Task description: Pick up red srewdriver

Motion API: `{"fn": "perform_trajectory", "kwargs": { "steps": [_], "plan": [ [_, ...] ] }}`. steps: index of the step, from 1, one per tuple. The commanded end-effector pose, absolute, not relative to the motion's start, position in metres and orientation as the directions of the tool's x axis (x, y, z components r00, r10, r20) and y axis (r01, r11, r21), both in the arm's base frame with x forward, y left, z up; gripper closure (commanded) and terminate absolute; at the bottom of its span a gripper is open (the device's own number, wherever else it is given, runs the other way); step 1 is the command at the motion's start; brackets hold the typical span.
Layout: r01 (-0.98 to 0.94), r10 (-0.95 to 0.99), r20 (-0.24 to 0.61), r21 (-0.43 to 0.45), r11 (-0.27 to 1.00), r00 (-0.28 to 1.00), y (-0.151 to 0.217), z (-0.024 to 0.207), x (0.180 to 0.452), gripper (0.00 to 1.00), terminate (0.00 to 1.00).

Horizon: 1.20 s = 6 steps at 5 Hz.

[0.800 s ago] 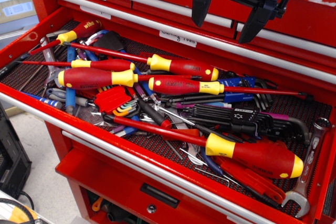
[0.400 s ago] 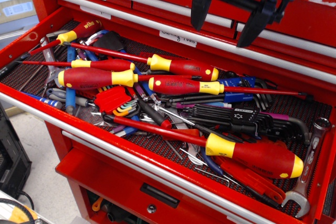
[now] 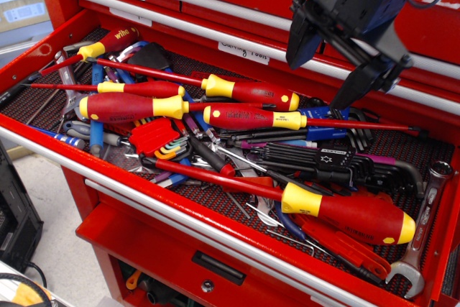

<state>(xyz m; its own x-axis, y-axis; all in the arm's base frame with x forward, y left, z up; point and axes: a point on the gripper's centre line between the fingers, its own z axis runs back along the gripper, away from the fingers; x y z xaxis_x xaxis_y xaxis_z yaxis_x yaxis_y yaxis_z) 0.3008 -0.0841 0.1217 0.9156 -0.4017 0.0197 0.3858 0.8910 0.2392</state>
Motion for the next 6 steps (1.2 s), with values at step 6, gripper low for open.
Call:
{"fn": "perform_trajectory", "kwargs": {
  "steps": [6],
  "plan": [
    [0.940,-0.943,0.182,0.148,0.307,0.279,-0.100,0.056,0.276,0.00,0.00]
  ]
}}
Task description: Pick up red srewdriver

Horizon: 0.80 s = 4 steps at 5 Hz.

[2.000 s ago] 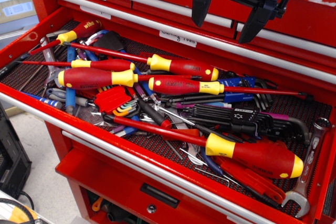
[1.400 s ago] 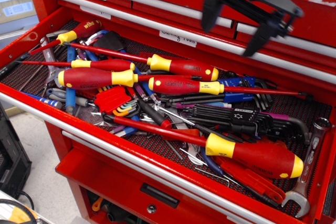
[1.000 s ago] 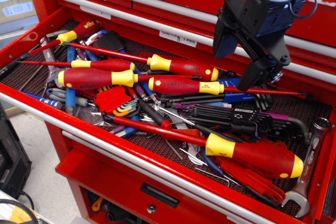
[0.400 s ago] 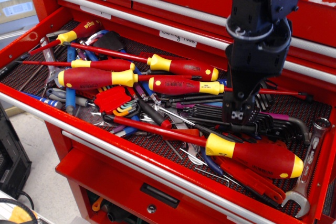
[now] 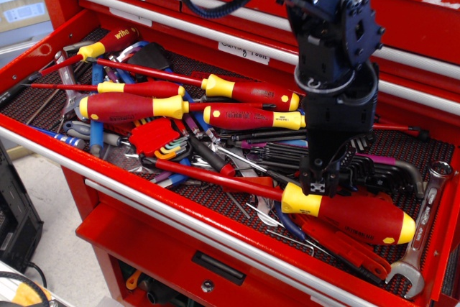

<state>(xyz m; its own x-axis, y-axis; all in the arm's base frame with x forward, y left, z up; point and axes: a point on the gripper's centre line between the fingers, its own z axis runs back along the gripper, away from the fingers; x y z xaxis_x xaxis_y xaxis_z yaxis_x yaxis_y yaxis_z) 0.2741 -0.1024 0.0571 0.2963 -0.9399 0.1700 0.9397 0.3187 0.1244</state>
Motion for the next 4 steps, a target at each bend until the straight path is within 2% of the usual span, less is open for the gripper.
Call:
{"fn": "perform_trajectory", "kwargs": {
  "steps": [1,2,3,4],
  "plan": [
    [0.938,-0.936,0.186,0.124,0.325,0.300,-0.100,0.040,0.280,0.00,0.00],
    [0.929,-0.924,0.226,0.137,0.345,0.309,-0.103,0.025,0.275,0.00,0.00],
    [0.919,-0.913,0.215,0.119,0.376,0.346,-0.108,0.012,0.274,0.00,0.00],
    [0.904,-0.905,0.225,0.157,0.398,0.360,-0.109,-0.004,0.271,0.00,0.00]
  ]
}}
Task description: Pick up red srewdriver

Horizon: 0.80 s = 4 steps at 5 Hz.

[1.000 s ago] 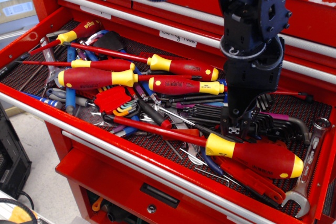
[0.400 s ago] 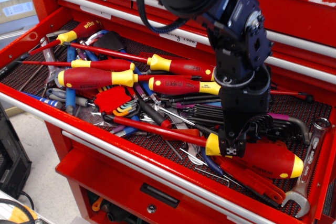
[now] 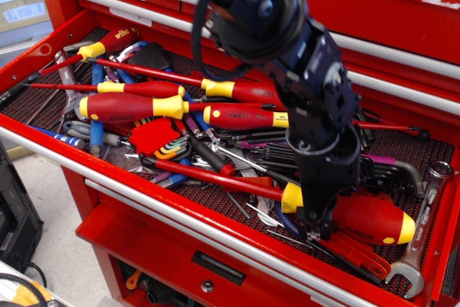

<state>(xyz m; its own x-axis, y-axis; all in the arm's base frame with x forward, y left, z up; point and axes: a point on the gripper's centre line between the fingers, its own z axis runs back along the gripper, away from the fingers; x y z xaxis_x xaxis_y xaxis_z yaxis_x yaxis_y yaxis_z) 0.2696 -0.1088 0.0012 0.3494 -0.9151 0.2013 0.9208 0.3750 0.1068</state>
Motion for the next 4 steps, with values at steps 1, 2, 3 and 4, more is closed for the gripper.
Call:
{"fn": "perform_trajectory", "kwargs": {
  "steps": [1,2,3,4],
  "plan": [
    [0.892,-0.889,0.256,0.153,0.425,0.380,-0.111,-0.013,0.268,1.00,0.00],
    [0.892,-0.898,0.203,0.158,0.423,0.390,-0.113,0.002,0.268,1.00,0.00],
    [0.904,-0.904,0.181,0.118,0.411,0.388,-0.109,0.020,0.273,1.00,0.00],
    [0.927,-0.928,0.116,0.089,0.365,0.354,-0.098,0.050,0.281,1.00,0.00]
  ]
}}
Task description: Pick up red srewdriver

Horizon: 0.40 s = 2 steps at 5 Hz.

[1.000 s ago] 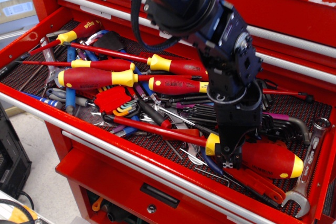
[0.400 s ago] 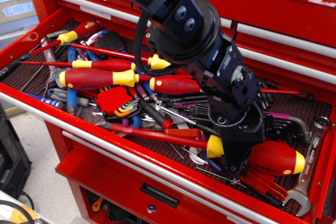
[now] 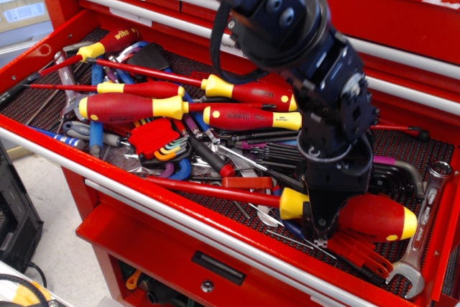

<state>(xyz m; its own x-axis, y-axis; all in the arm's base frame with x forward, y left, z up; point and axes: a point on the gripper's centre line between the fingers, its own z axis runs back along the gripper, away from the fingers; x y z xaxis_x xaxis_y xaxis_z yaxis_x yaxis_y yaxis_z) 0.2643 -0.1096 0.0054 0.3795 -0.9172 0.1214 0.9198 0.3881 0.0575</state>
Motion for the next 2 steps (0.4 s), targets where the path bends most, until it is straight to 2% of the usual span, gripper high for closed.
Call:
{"fn": "perform_trajectory", "kwargs": {
  "steps": [1,2],
  "plan": [
    [0.937,-0.946,0.022,0.131,0.325,0.325,-0.083,0.083,0.289,1.00,0.00],
    [0.957,-0.958,-0.074,0.113,0.266,0.275,-0.070,0.115,0.299,1.00,0.00]
  ]
}}
